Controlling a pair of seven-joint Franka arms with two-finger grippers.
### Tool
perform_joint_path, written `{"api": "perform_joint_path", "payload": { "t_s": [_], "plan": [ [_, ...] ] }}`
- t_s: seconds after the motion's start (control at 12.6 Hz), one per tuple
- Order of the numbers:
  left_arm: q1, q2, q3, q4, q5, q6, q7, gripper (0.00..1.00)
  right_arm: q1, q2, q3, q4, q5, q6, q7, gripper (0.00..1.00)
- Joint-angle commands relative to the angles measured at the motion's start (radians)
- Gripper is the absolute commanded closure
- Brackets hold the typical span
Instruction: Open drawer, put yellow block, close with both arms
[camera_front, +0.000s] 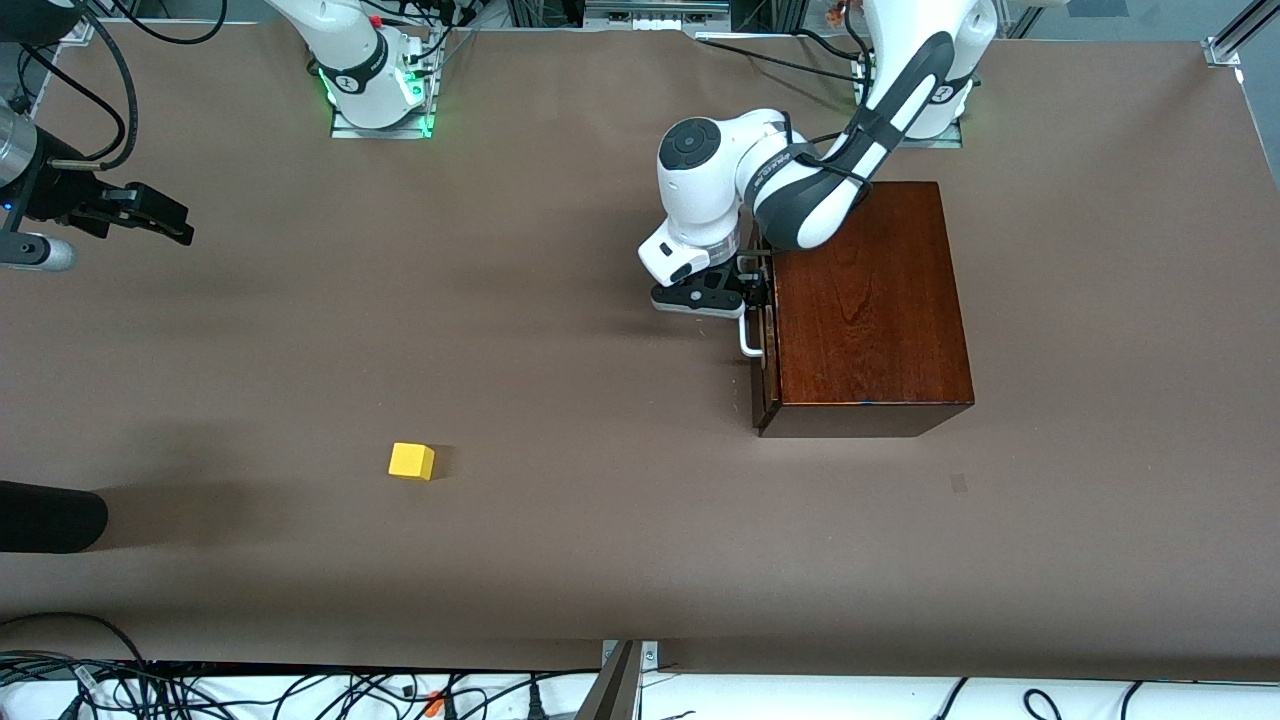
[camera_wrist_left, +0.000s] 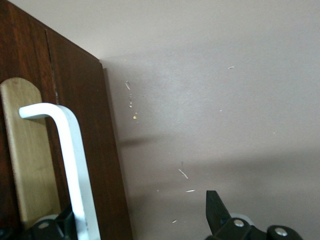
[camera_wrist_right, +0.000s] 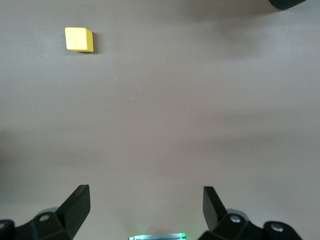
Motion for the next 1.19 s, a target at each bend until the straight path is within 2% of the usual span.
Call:
{"api": "perform_joint_path", "payload": {
  "t_s": [0.0,0.32,0.71,0.95,1.11],
  "plan": [
    [-0.039,0.113,-0.011,0.095,0.012,0.089,-0.027,0.00,0.003,0.006,-0.007,0.015,0.010,-0.016,-0.009,0.00],
    [-0.064,0.135,-0.009,0.141,0.010,0.087,-0.054,0.00,0.003,0.006,-0.007,0.015,0.010,-0.015,-0.009,0.00],
    [-0.113,0.207,-0.009,0.248,0.009,0.087,-0.071,0.00,0.001,0.006,-0.012,0.022,0.008,-0.001,-0.002,0.00],
    [-0.135,0.219,-0.008,0.259,0.009,0.086,-0.076,0.00,0.006,0.014,-0.007,0.023,0.017,0.014,0.010,0.00],
    [-0.148,0.221,-0.008,0.271,0.010,0.080,-0.076,0.00,0.038,0.044,-0.002,0.028,0.023,0.077,0.014,0.00]
  ]
}}
